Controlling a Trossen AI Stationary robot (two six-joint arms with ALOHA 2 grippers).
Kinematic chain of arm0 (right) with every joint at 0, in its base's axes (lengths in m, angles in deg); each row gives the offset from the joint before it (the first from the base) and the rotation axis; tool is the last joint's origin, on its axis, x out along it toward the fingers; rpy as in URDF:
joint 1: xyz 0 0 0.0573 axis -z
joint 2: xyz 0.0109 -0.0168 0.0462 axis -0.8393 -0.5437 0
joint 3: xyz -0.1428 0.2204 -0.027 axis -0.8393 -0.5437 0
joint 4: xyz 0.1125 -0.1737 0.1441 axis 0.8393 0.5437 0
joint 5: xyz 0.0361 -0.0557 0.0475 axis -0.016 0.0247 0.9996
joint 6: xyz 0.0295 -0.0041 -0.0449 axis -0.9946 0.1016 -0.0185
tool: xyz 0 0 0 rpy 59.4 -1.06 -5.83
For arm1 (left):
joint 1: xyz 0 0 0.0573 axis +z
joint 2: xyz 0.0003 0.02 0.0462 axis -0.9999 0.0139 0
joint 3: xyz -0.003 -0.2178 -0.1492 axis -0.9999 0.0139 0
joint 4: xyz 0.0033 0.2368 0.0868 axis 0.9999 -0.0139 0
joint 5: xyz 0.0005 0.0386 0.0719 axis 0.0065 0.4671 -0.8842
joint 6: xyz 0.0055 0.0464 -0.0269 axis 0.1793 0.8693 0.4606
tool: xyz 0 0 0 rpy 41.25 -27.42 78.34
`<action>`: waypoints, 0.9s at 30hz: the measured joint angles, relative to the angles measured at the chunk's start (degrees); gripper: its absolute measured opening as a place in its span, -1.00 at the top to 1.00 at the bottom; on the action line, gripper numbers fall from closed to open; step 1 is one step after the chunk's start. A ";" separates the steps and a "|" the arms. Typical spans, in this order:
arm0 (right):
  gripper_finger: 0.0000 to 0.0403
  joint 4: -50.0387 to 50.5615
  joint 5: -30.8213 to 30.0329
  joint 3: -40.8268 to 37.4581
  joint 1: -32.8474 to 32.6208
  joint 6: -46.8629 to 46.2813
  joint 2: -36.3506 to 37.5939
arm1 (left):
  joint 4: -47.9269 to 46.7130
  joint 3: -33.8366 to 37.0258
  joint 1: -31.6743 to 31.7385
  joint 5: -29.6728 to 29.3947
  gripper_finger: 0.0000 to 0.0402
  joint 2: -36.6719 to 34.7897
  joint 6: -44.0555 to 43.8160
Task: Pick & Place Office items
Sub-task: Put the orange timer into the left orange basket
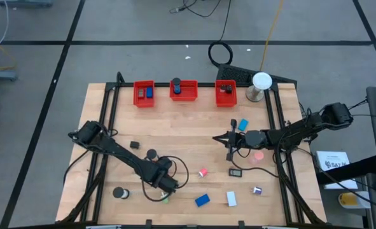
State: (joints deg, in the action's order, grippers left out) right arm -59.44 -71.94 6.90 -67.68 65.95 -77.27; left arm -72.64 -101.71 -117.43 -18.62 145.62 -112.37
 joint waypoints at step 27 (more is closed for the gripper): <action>1.00 0.00 0.04 0.00 0.00 -0.28 0.00 | 3.06 -0.79 3.21 -2.39 0.30 -9.79 8.28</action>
State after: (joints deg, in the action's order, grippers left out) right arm -59.43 -71.90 6.90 -67.68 65.67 -77.27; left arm -69.59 -102.50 -114.23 -21.01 135.83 -104.09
